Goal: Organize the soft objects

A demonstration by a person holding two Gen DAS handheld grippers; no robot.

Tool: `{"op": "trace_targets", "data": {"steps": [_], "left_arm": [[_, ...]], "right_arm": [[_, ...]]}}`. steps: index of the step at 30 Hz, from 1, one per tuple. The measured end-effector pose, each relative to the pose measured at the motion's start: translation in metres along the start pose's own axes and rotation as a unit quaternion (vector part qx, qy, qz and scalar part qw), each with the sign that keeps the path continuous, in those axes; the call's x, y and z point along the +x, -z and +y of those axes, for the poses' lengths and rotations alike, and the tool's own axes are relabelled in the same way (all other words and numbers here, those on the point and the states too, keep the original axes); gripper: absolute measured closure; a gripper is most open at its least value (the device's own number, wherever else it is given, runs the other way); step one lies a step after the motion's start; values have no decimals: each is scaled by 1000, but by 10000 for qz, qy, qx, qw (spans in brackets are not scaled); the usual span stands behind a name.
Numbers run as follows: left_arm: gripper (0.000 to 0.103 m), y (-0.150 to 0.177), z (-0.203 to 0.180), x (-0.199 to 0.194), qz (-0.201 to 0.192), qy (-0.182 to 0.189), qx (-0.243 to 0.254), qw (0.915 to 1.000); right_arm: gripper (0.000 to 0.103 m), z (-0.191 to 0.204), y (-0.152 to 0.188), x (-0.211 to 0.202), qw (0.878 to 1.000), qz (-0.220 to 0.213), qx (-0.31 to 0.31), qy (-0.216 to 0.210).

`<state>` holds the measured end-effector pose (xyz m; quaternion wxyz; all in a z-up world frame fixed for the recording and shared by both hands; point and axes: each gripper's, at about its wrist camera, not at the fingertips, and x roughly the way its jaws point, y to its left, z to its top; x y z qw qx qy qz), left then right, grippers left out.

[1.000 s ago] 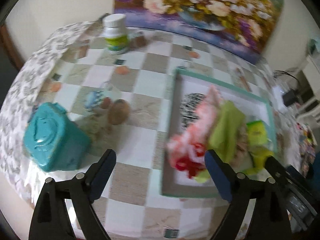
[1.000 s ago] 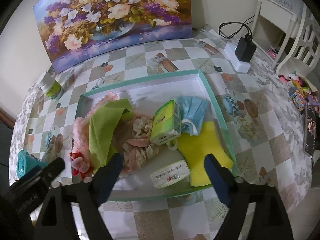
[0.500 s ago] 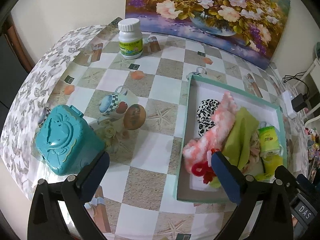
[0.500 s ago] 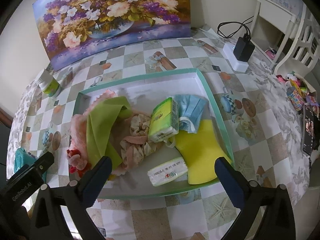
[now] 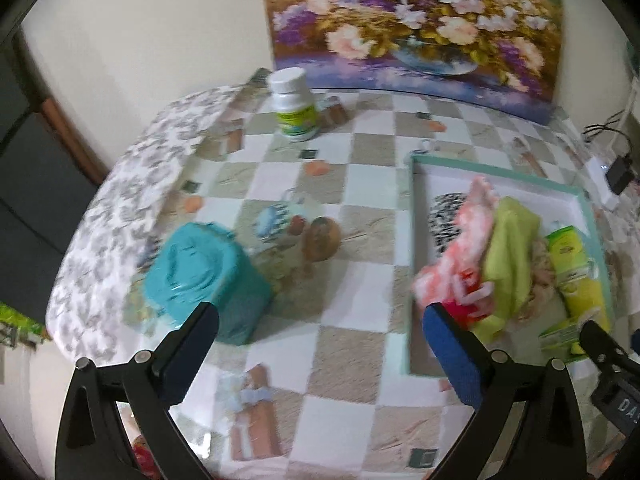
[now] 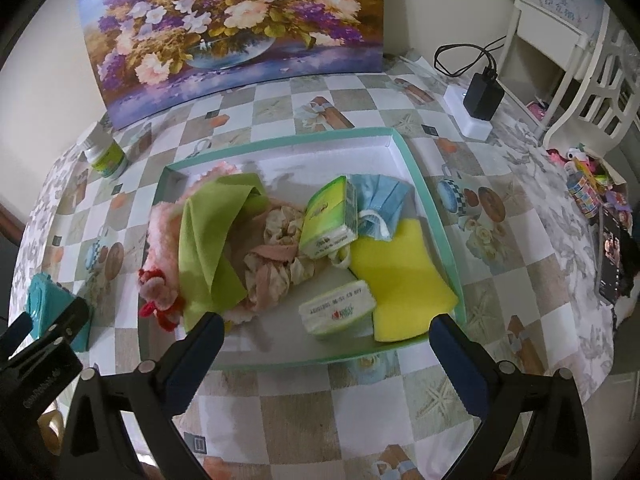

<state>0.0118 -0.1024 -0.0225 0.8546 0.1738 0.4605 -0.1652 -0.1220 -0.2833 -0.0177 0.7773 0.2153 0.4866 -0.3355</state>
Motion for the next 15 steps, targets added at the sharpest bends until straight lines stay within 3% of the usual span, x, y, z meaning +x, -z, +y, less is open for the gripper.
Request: {"op": "trace_targets", "data": {"steps": [15], "left_arm": [[2, 33, 12, -7, 262, -207, 134, 9994]], "right_arm": [[0, 7, 35, -14, 9997, -13, -234, 36]]}}
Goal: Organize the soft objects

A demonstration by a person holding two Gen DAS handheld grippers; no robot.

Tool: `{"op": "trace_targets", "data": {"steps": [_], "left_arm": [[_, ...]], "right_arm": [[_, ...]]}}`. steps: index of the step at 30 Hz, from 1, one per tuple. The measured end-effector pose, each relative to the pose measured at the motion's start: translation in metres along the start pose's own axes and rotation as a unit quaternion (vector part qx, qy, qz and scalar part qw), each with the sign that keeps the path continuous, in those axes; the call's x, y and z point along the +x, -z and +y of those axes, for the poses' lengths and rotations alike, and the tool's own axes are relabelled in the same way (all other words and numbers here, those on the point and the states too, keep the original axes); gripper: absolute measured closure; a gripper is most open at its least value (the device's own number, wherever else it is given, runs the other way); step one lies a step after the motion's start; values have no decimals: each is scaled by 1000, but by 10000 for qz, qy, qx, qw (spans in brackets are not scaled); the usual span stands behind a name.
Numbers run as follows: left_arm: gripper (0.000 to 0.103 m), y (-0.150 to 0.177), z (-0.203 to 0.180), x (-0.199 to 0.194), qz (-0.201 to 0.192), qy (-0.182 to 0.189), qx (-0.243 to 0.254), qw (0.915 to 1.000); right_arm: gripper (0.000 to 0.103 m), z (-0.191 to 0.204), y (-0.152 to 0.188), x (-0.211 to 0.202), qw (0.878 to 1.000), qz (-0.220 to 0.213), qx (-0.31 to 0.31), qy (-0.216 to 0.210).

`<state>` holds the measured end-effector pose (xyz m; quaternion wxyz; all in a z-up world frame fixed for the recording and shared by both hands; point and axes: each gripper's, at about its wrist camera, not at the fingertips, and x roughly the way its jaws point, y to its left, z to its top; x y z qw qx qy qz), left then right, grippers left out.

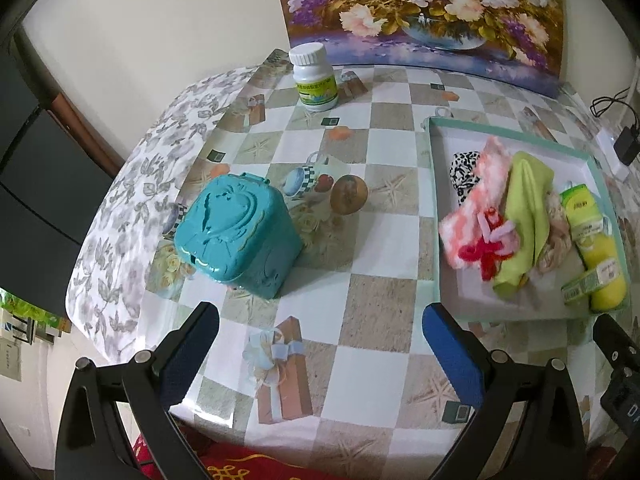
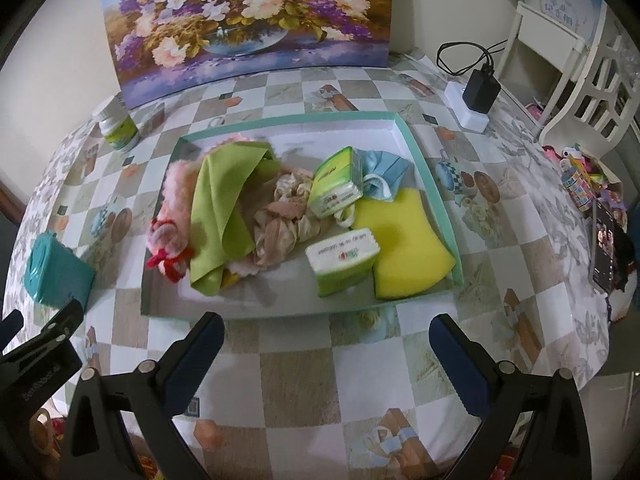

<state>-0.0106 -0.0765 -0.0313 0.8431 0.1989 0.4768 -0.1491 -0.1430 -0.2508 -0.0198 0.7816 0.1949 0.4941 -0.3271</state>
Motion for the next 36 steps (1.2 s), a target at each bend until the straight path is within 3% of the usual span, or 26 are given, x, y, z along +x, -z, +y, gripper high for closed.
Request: {"op": "trace_targets", "data": {"steps": [8, 21, 36], "left_arm": [[2, 3, 7, -1, 71, -109, -112, 9999], [2, 3, 9, 19, 565, -90, -160, 9982], [2, 1, 10, 24, 664, -45, -143, 9977]], "right_arm": [[0, 3, 9, -8, 9999, -102, -63, 42], [0, 4, 6, -8, 9999, -105, -101, 48], [0, 10, 3, -6, 9996, -99, -231, 116]]}}
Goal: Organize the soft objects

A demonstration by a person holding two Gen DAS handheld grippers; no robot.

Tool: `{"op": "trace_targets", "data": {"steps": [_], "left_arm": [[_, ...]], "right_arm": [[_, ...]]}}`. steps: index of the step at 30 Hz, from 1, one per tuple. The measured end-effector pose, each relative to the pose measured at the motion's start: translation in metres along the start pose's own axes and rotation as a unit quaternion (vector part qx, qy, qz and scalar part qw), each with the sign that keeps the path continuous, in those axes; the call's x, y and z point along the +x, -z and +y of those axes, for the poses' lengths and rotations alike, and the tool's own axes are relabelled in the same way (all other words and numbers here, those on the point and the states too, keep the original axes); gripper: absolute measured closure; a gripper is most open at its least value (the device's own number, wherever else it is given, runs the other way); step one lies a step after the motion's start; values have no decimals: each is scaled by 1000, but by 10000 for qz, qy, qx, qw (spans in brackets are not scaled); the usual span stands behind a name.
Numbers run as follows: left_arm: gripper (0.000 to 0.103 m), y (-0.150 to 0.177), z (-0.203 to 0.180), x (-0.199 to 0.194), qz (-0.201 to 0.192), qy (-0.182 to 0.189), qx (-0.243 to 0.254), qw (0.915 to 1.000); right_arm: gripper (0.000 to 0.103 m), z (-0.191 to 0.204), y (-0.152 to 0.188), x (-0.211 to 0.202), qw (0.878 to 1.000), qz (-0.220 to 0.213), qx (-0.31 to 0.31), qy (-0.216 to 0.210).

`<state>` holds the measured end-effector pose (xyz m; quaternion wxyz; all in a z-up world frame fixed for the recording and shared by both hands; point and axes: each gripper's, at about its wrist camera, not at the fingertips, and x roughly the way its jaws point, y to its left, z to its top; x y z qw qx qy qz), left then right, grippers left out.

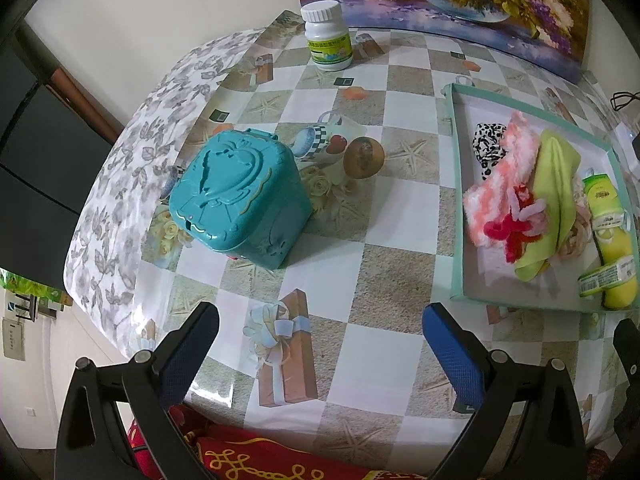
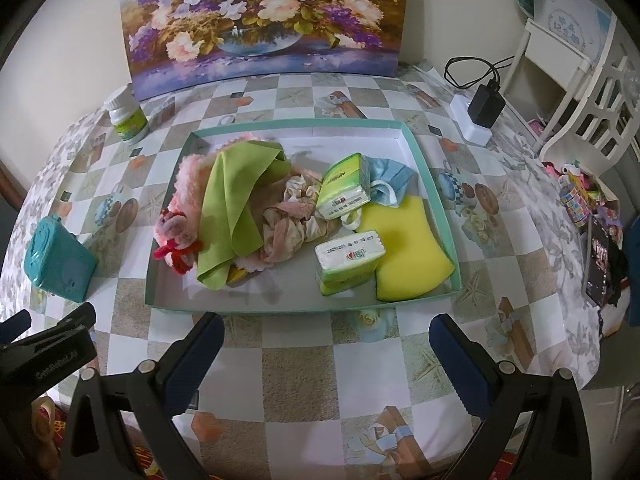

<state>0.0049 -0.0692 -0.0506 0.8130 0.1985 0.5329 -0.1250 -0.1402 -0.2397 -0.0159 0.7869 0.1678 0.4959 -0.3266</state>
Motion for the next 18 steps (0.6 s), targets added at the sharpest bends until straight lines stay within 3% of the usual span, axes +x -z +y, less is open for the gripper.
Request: {"op": "trace_targets", "data": {"steps": [18], "left_arm": [[2, 0, -1, 2, 37, 6, 16, 10000]], "right_arm": [[0, 2, -1, 1, 10000, 8, -69, 15]]}}
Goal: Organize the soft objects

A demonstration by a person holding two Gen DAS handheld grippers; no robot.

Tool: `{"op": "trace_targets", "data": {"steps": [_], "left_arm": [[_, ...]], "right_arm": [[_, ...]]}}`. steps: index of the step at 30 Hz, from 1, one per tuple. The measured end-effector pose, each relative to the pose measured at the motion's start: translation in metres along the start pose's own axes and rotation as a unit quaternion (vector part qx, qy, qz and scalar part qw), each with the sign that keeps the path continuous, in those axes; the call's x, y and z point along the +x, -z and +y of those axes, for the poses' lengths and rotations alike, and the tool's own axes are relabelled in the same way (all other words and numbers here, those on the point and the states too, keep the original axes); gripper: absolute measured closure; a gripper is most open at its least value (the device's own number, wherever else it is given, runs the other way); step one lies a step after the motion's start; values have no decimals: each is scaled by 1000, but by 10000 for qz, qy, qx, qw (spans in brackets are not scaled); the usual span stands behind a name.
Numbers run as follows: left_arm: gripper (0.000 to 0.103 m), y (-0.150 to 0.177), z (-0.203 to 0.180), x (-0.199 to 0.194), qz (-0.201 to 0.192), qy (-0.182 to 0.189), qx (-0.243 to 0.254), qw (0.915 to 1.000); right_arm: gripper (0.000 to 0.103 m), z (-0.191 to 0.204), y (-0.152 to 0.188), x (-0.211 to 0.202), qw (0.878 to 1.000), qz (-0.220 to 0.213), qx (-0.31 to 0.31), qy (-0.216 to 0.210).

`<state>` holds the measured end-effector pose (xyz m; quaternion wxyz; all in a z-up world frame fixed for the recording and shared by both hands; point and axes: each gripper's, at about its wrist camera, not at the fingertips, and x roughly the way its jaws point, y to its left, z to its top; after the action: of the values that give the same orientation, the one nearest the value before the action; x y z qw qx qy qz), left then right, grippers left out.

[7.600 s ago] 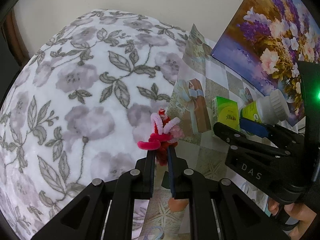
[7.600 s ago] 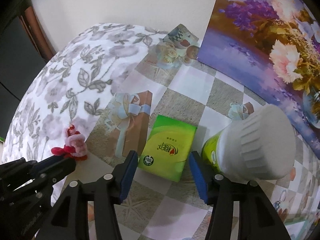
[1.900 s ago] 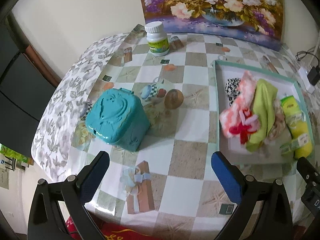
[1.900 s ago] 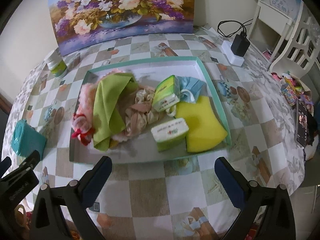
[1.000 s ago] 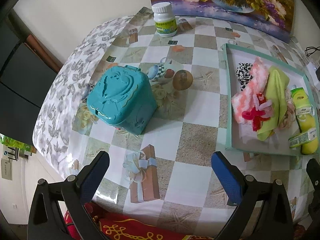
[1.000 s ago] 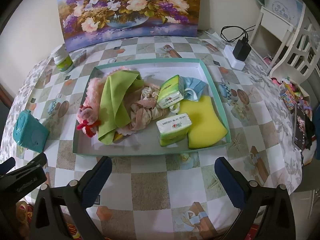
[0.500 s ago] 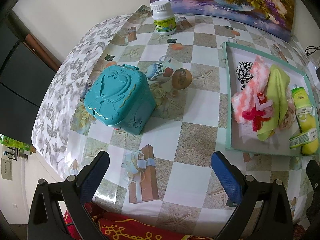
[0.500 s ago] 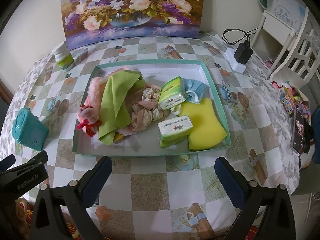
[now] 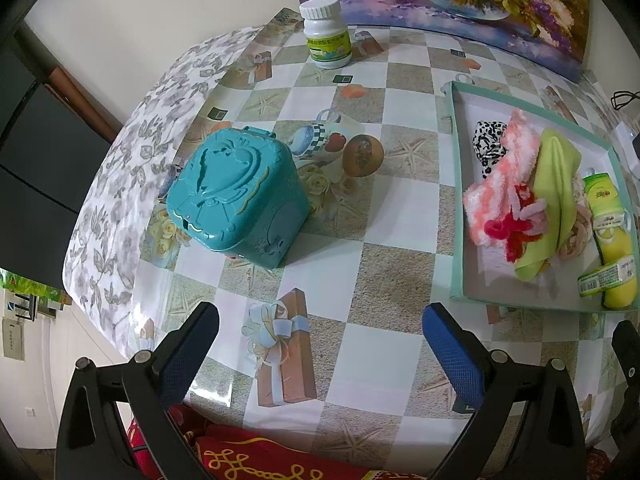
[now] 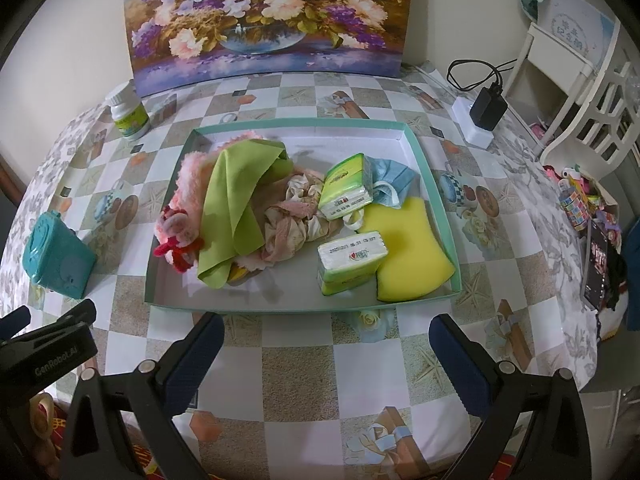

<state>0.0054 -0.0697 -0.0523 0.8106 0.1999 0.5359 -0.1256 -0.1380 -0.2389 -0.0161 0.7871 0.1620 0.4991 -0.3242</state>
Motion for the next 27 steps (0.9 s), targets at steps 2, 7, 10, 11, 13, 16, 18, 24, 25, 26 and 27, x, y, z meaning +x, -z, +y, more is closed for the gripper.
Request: {"op": "trace_targets", "data": {"steps": [2, 7, 10, 11, 13, 16, 18, 24, 25, 26, 27], "left_arm": [[2, 0, 0, 0, 4, -4, 8, 10000], [2, 0, -1, 1, 18, -6, 24, 10000], [2, 0, -1, 2, 33, 3, 36, 10000], [2, 0, 0, 2, 35, 4, 37, 10000], [2, 0, -1, 2, 38, 5, 35, 10000], [2, 0, -1, 2, 54, 9, 33, 10000], [2, 1, -1, 3, 59, 11, 30, 10000], [2, 0, -1, 3, 66, 17, 35, 10000], [2, 1, -1, 3, 72, 21, 33, 10000], [2, 1, -1, 3, 77, 23, 31, 10000], [2, 1, -1, 4, 81, 24, 31, 10000]], "right_arm": [[0, 0, 0, 0, 10000, 0, 3, 2], [0, 1, 0, 0, 10000, 6, -8, 3], [0, 2, 1, 0, 10000, 17, -43, 6], [0, 2, 1, 1, 10000, 21, -63, 3], [0, 2, 0, 2, 10000, 25, -81, 3], [0, 2, 0, 2, 10000, 28, -75, 6], [0, 2, 0, 2, 10000, 36, -88, 8], [0, 2, 0, 3, 9999, 40, -93, 10], [0, 2, 0, 2, 9999, 41, -93, 9], [0, 2, 0, 2, 9999, 43, -94, 10], [0, 1, 0, 3, 9999, 46, -99, 10]]}}
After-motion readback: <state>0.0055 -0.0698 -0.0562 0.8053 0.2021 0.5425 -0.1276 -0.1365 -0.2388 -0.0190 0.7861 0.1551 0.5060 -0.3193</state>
